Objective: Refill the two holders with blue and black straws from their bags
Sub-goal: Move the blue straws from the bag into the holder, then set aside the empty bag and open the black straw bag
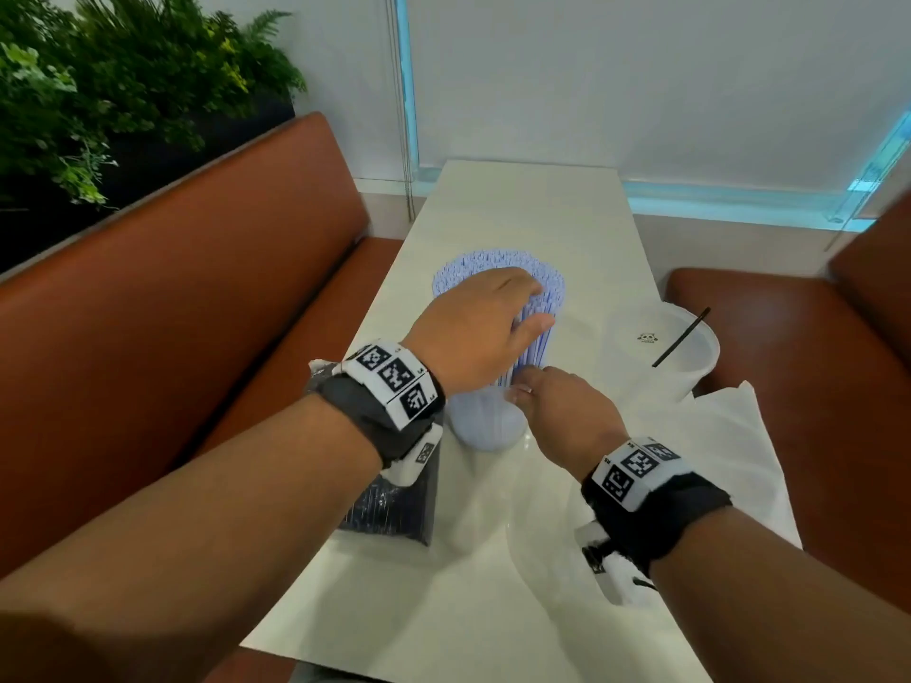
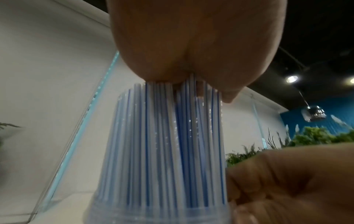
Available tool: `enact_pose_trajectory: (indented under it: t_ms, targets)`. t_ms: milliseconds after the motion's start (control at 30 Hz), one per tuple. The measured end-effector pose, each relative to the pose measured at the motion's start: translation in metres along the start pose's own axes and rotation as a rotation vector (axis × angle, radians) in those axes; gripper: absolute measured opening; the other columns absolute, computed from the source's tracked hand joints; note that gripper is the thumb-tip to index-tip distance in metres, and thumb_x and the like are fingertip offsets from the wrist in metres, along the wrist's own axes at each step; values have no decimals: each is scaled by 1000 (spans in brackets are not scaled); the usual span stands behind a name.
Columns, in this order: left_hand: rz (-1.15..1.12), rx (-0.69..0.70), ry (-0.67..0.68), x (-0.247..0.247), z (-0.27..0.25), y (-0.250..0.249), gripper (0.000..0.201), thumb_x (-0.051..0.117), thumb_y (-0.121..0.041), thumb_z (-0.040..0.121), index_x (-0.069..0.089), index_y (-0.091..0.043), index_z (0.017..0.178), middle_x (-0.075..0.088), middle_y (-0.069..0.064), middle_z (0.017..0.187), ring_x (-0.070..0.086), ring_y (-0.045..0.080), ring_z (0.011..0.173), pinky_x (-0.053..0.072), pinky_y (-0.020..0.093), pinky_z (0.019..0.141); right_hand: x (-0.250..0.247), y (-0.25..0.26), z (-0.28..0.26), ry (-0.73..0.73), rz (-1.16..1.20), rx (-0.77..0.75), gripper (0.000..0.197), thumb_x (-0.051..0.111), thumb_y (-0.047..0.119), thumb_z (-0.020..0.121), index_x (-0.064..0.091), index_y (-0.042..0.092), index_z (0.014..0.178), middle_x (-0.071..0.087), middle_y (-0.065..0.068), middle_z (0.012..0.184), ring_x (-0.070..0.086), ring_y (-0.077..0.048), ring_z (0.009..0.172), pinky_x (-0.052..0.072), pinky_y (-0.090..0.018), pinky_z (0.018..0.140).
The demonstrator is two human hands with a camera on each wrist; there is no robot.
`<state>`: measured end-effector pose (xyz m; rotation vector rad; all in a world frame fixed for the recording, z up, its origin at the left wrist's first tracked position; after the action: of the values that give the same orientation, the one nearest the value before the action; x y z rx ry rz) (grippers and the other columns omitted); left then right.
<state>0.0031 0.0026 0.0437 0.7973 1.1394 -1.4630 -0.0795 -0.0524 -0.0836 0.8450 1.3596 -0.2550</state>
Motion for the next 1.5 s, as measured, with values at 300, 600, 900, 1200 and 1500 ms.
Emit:
enact_pose_trajectory:
  t_ms: [300,600,900,1200,1500]
  targets:
    - [336,44,93,23,-7,-2,75,40,-56,101,18,-15,160,18,6,167,14,24,154,11,45,125,-1,2,-1,-24,-31,0,25,40,42,105,57,36,122,61,2,106,59,-24,99,47,-36,73]
    - [284,-91,-8,28,-1,30,63,44,-57,98,26,-37,155,28,2,163,20,34,150,17,56,121,-5,3,2,-37,-51,-5,24,36,48,104,55,34,111,58,3,96,55,-23,93,42,-36,68]
    - [260,-75,-6,38,58,57,62,53,-52,98,33,-32,154,34,3,161,28,32,147,21,50,119,-18,-7,47,54,-63,41,26,39,37,106,55,24,122,65,-6,108,60,-30,98,47,-39,77]
    - [144,-160,-144,1,48,41,81,41,-84,81,38,-38,147,31,1,159,24,24,148,15,60,116,-34,-51,-16,4,-205,249,46,44,52,100,53,29,138,55,-4,131,56,-28,119,47,-43,89]
    - [-586,-591,215,150,-77,5,56,54,-70,89,38,-22,65,39,-6,62,38,18,55,34,34,59,29,-56,-68,201,173,303,28,49,37,100,63,18,116,64,-6,119,60,-24,107,45,-35,93]
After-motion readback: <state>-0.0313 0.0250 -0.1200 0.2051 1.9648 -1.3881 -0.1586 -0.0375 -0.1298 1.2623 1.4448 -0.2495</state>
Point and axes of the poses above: each hand's wrist, its own z-axis towards the middle knuckle, its own x-axis out of the palm, y = z × x, the point moved 9 cm from there along z, towards the middle knuckle
